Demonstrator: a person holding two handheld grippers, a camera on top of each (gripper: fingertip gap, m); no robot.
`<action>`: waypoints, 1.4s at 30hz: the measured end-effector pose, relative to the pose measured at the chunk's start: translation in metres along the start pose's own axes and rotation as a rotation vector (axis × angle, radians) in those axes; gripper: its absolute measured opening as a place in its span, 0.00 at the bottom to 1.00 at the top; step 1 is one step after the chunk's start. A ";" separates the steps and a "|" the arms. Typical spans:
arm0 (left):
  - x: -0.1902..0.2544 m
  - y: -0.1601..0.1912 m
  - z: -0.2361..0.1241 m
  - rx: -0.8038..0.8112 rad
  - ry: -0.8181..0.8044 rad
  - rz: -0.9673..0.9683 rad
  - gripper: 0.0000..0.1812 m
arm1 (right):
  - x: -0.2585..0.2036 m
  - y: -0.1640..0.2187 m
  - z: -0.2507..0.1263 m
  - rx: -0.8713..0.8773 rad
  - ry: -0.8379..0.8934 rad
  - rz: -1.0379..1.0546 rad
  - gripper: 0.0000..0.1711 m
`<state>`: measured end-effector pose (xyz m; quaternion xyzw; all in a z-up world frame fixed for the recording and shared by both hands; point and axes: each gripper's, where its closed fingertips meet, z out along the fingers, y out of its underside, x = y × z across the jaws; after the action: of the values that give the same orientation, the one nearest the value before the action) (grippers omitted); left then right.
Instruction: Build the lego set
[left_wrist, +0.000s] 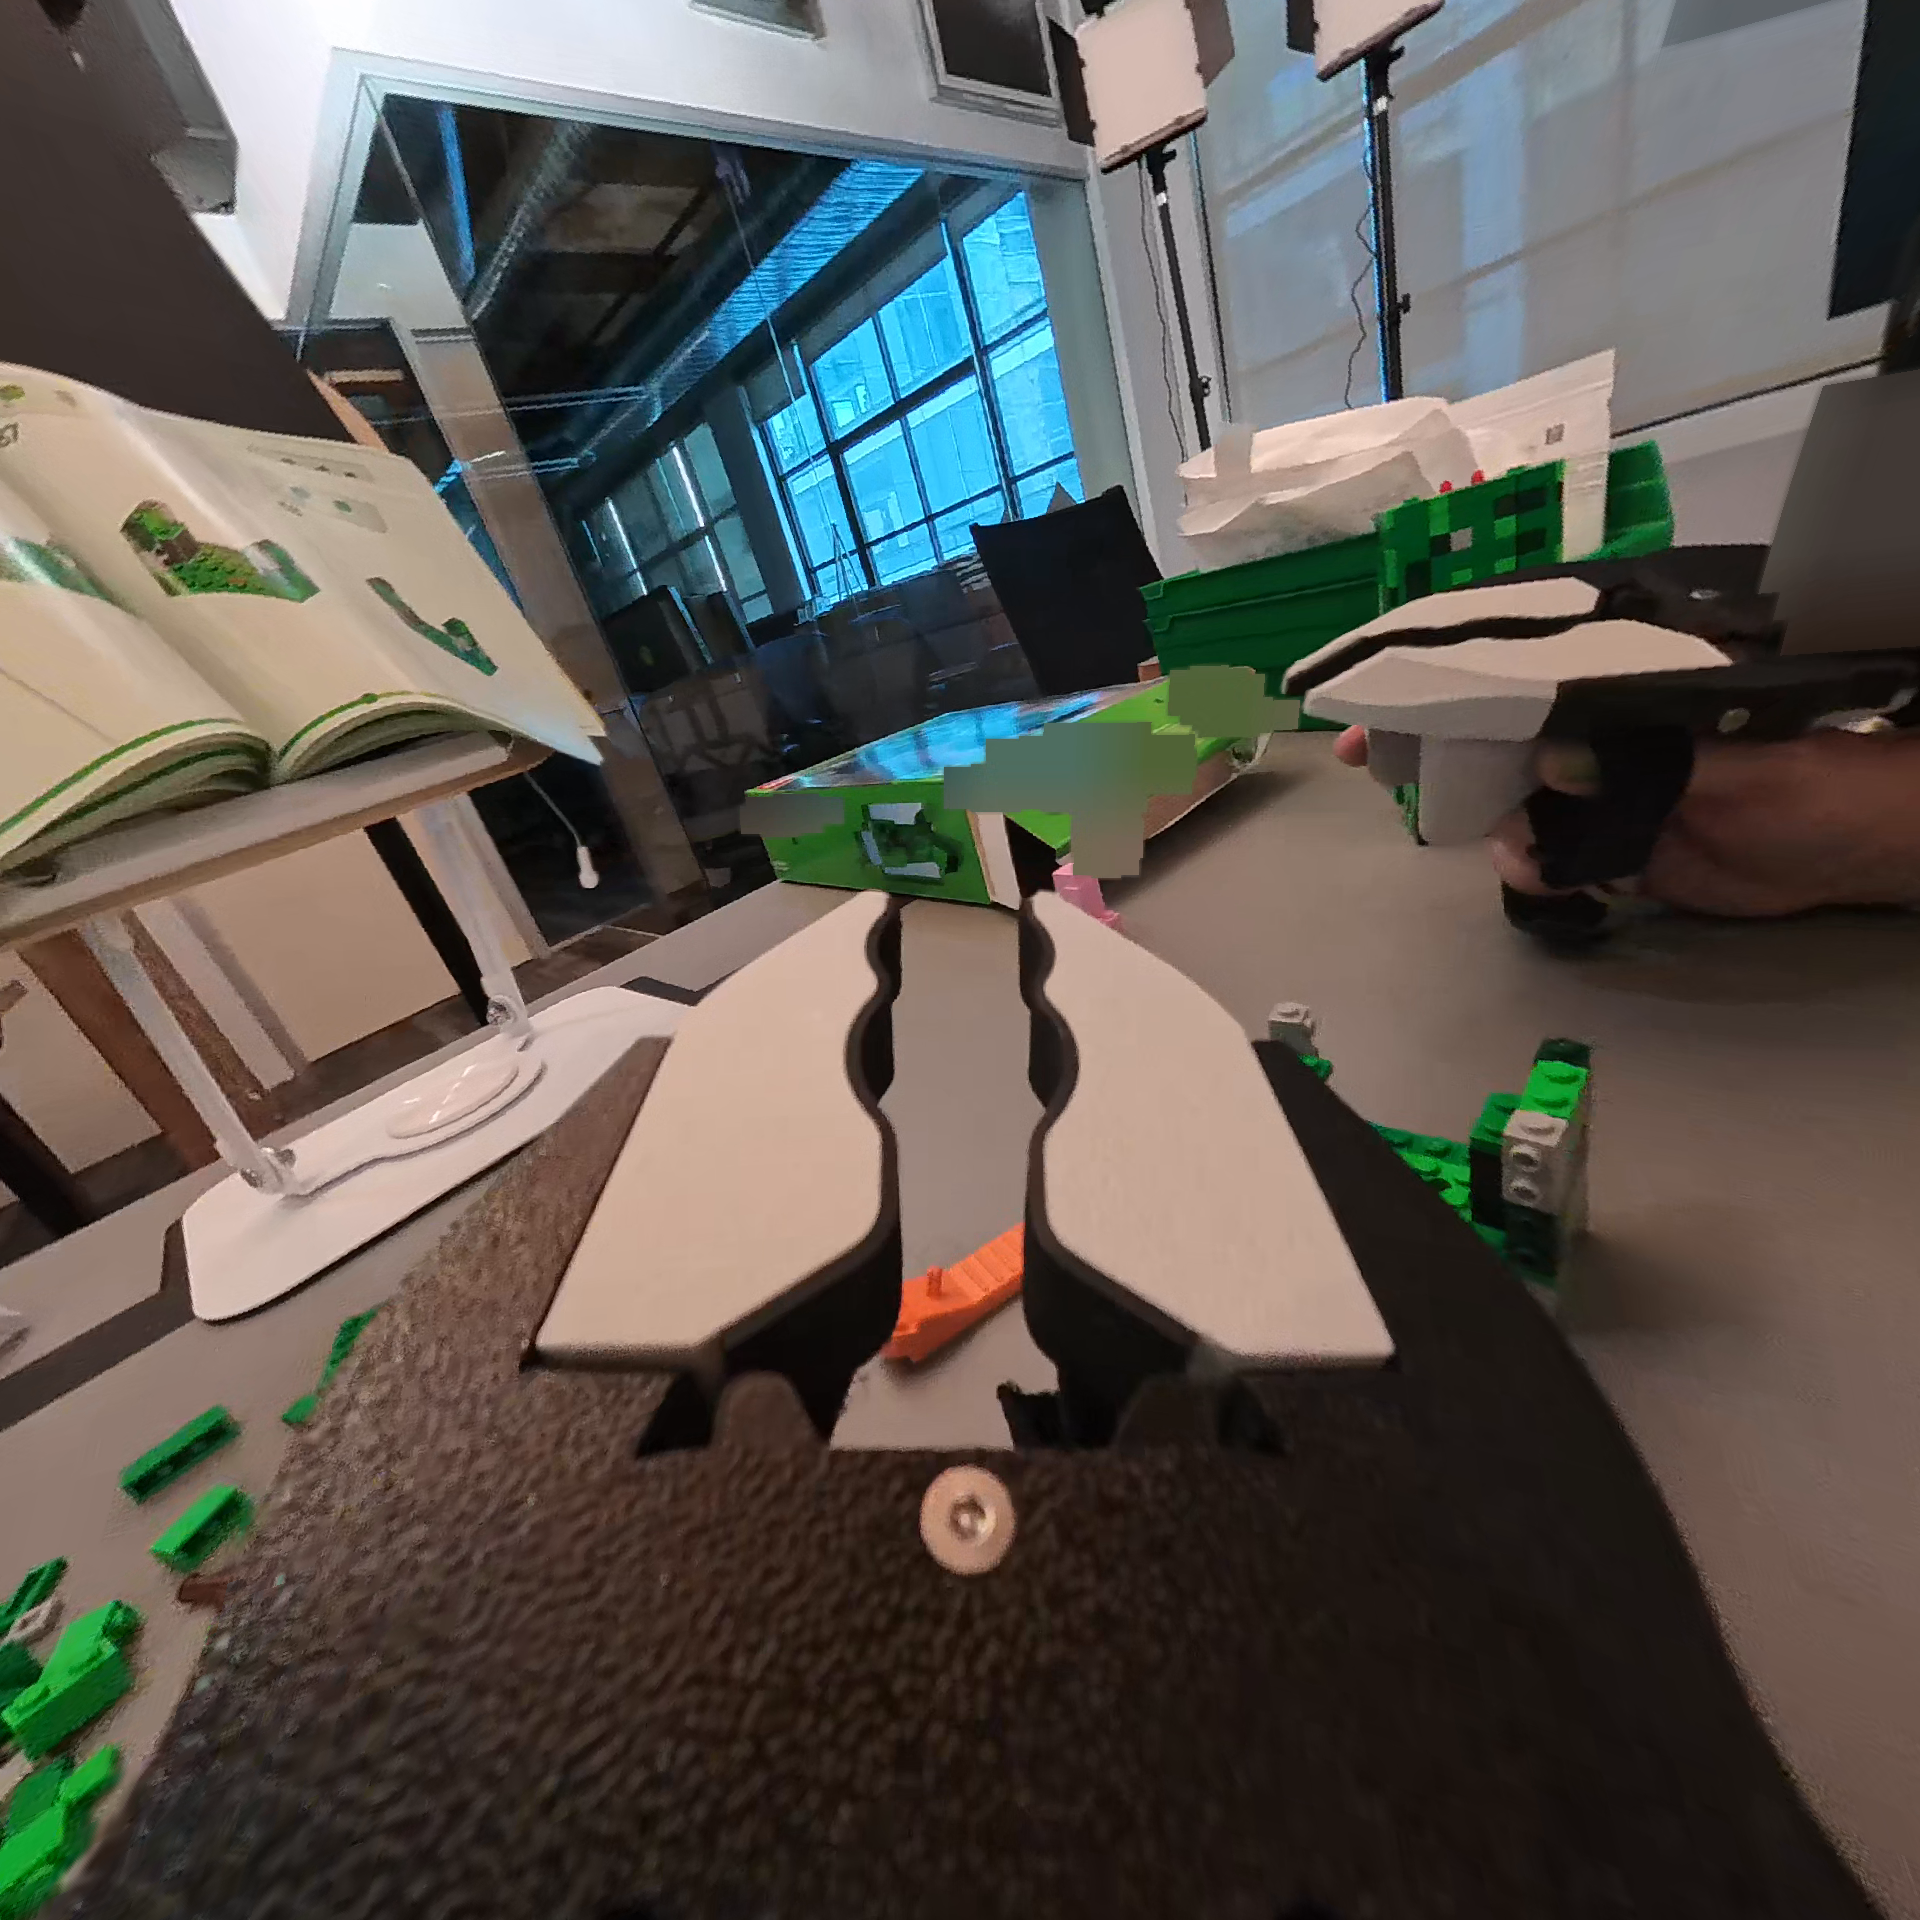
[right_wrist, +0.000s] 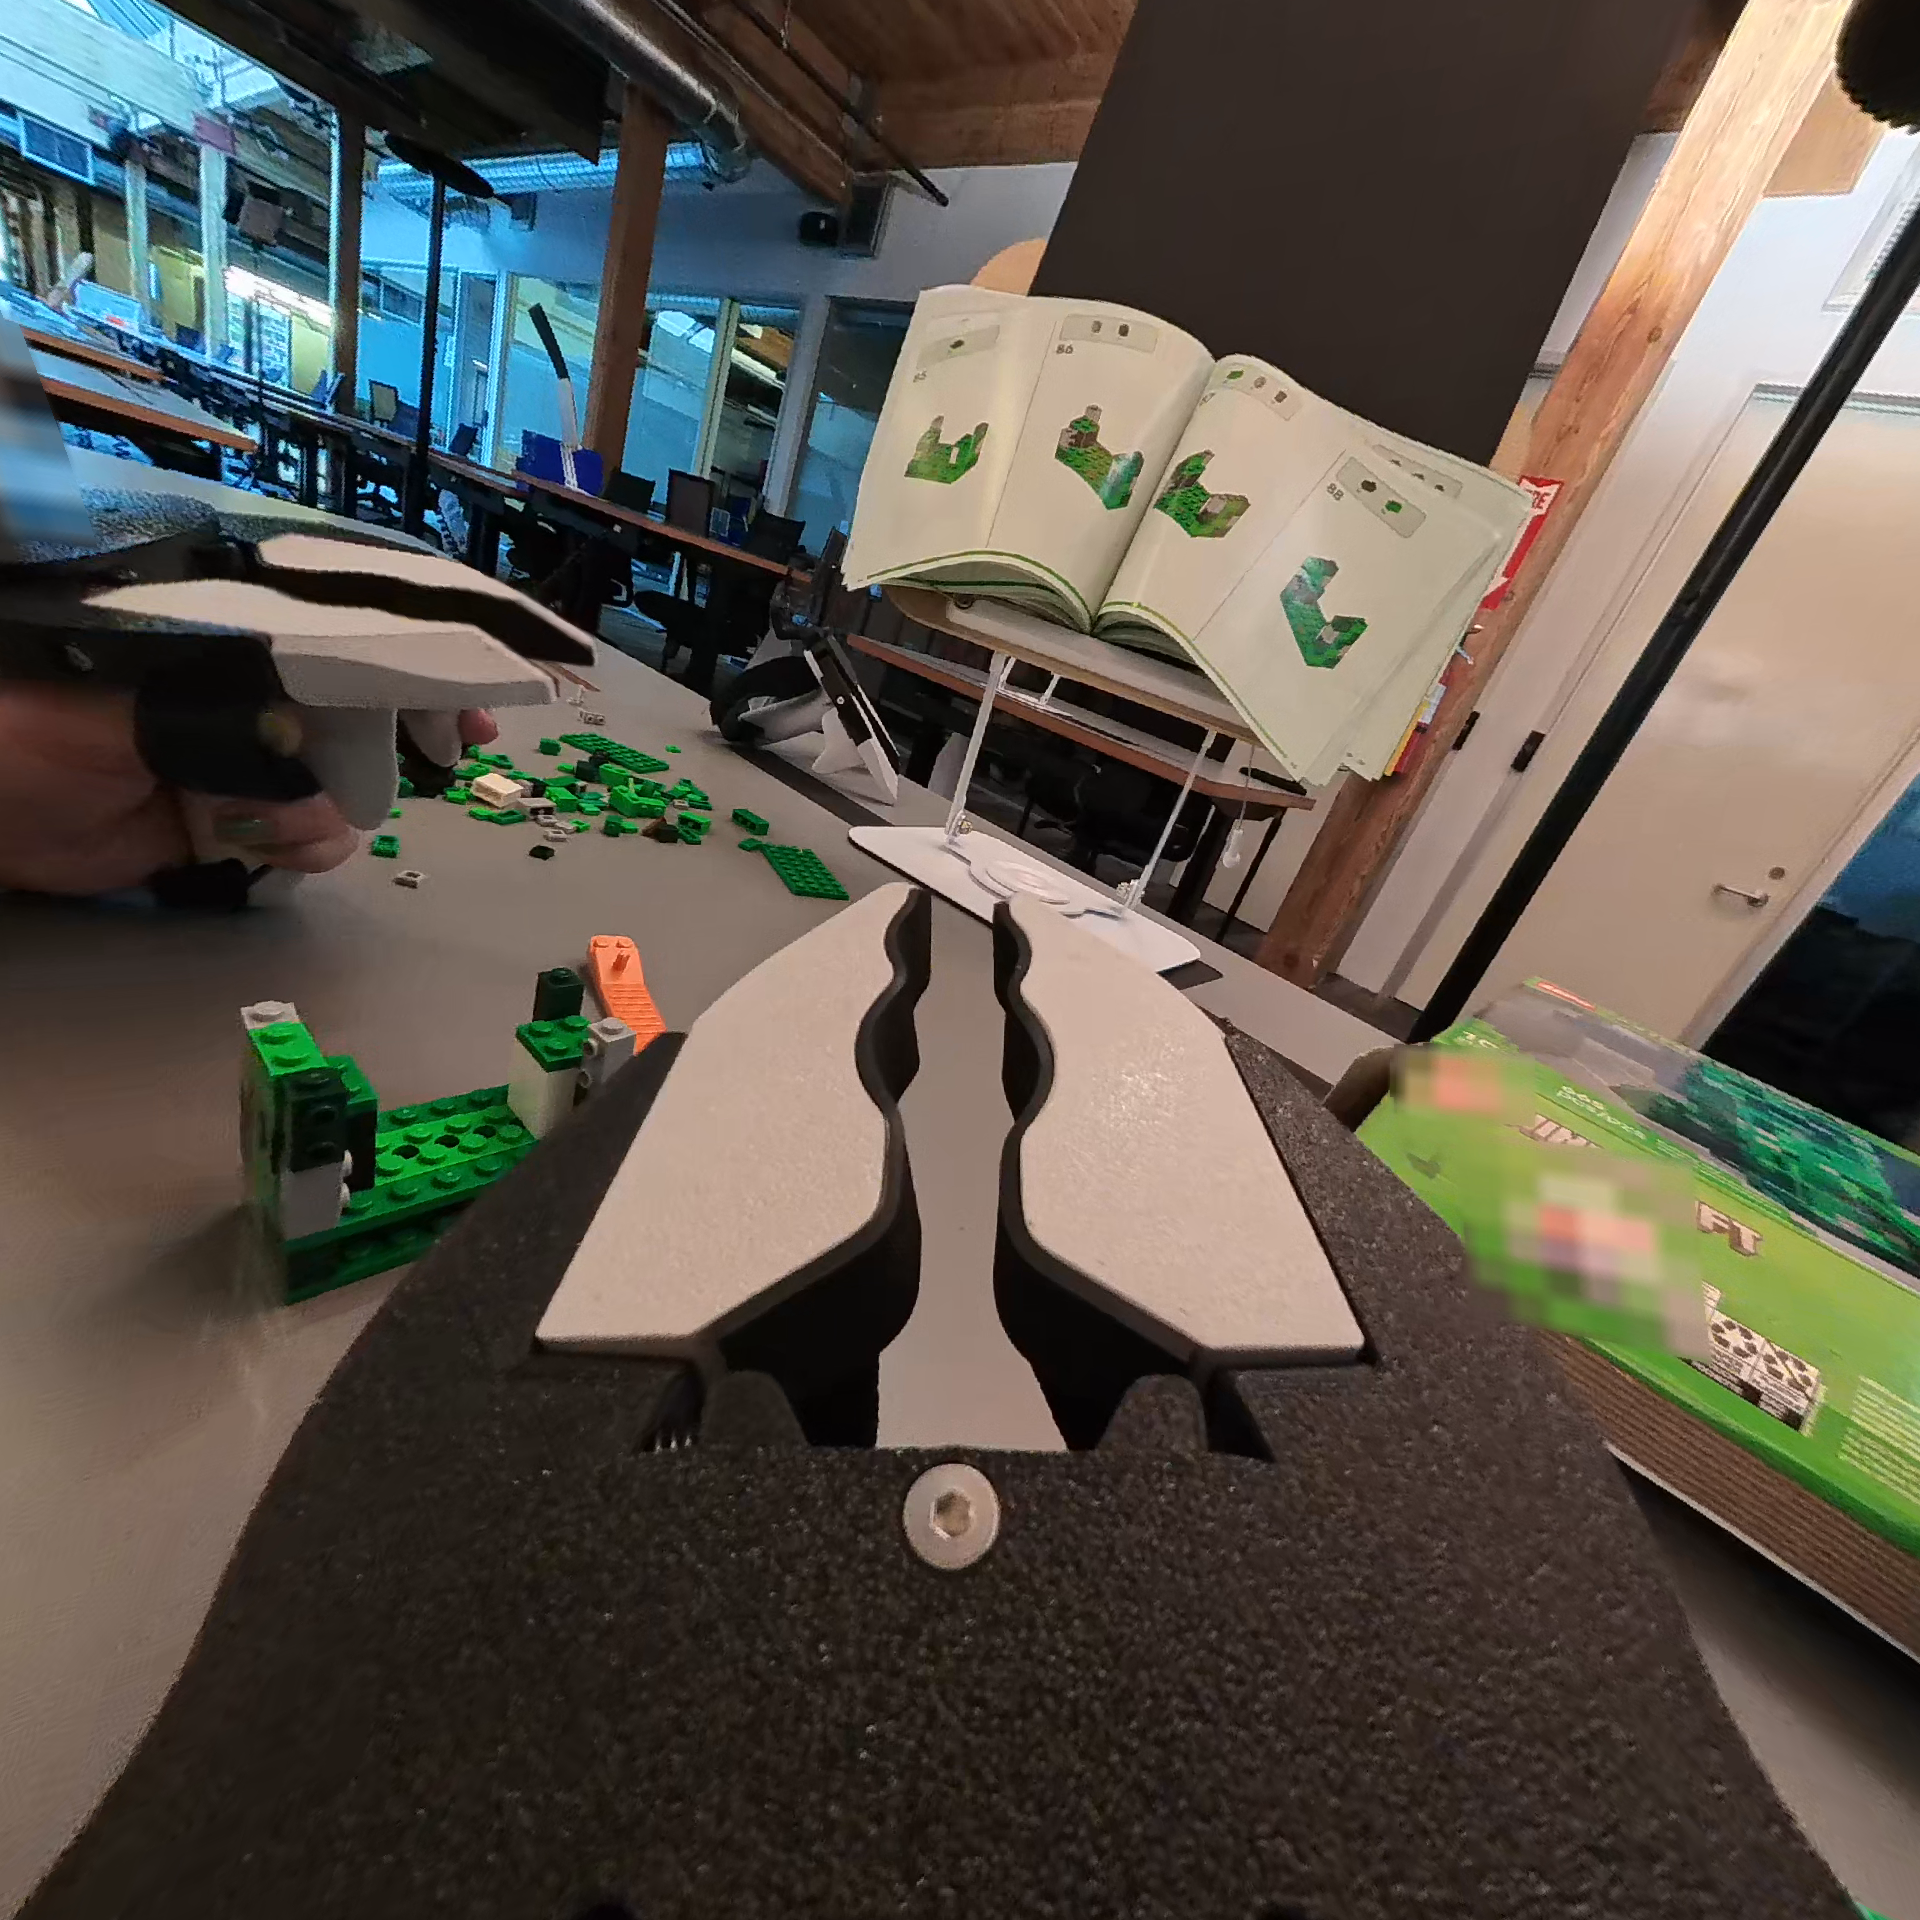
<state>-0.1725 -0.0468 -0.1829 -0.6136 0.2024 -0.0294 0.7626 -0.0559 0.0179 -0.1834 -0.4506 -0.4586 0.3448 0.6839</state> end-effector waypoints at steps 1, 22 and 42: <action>0.002 0.000 0.000 -0.001 0.005 0.018 0.11 | -0.001 0.000 0.000 0.000 -0.001 -0.006 0.06; 0.015 0.004 0.003 -0.035 0.024 0.068 0.06 | -0.012 0.000 -0.001 -0.019 -0.020 -0.126 0.04; 0.020 0.005 0.003 -0.040 0.052 0.091 0.03 | -0.015 0.001 0.000 -0.026 -0.030 -0.155 0.03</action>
<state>-0.1542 -0.0487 -0.1920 -0.6178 0.2503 -0.0066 0.7454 -0.0615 0.0051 -0.1893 -0.4174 -0.5069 0.2915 0.6956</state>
